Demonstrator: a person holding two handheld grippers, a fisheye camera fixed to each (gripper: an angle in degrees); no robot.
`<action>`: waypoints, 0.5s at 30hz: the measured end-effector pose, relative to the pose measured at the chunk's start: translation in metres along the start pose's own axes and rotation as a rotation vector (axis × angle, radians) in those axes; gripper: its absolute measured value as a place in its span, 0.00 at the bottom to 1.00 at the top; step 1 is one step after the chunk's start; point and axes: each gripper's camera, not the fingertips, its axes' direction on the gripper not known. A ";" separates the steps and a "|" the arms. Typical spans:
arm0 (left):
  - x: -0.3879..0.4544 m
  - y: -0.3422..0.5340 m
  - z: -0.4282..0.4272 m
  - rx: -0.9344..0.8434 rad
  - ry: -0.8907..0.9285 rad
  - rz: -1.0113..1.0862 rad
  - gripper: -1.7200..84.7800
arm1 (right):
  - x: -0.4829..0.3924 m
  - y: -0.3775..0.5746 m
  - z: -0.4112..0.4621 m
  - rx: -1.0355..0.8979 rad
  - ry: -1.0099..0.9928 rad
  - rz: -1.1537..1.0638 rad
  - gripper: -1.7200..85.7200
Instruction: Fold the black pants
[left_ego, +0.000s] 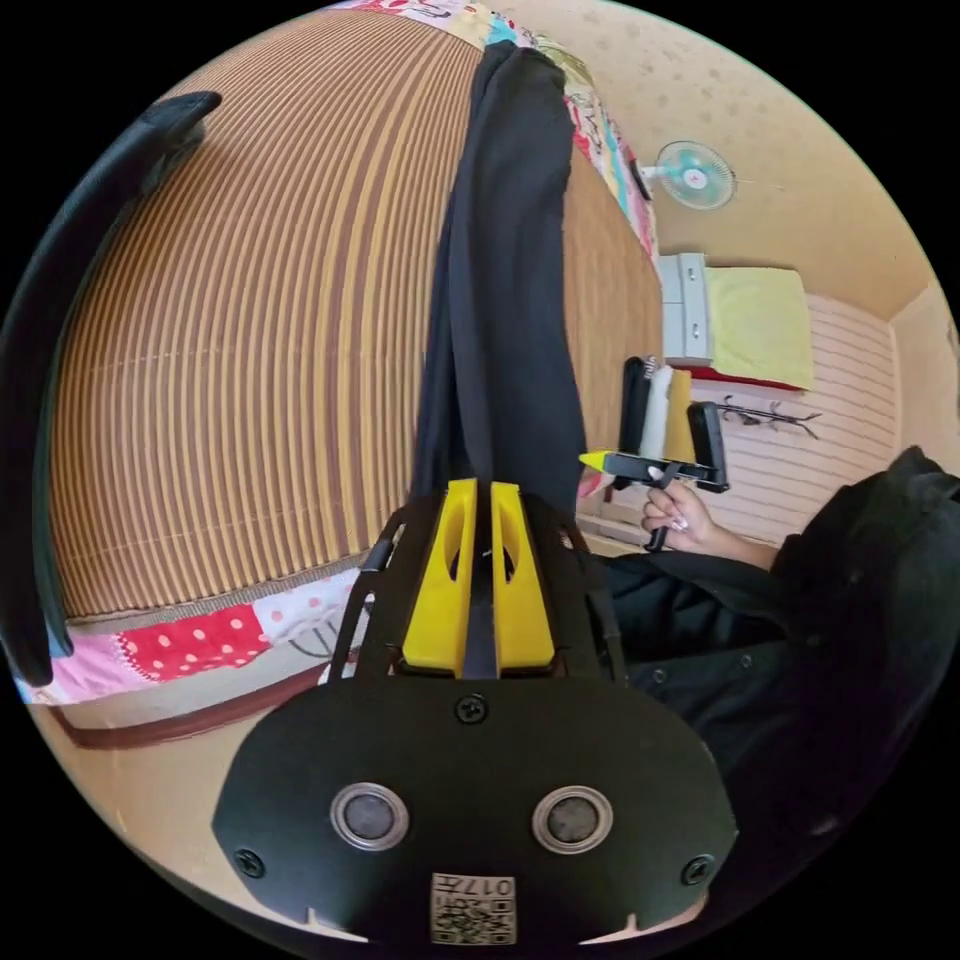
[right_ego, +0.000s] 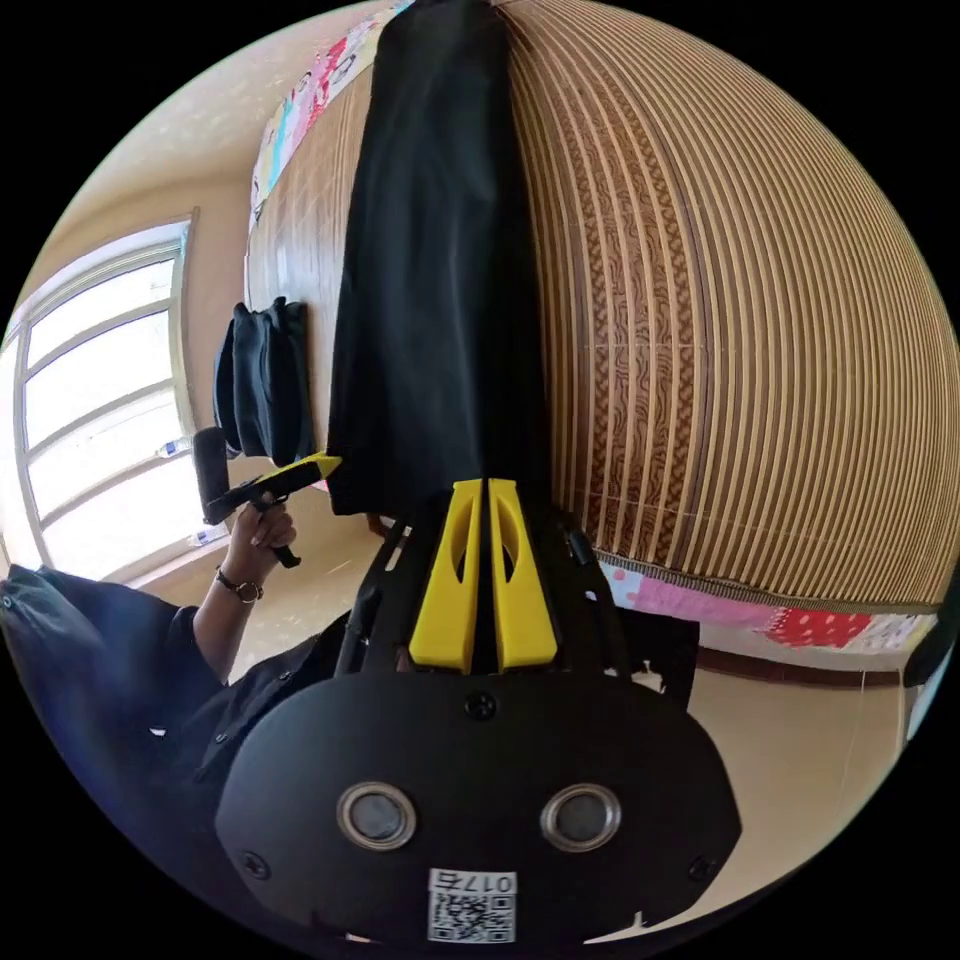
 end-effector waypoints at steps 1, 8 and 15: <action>-0.004 0.007 -0.003 0.032 0.019 -0.015 0.04 | 0.002 0.003 -0.004 -0.002 -0.027 -0.011 0.05; -0.035 0.009 0.021 -0.004 -0.088 -0.173 0.06 | 0.042 0.003 0.020 -0.062 -0.025 0.037 0.06; -0.014 -0.027 -0.004 0.105 -0.173 -0.067 0.13 | 0.048 -0.006 0.005 0.160 -0.040 0.025 0.12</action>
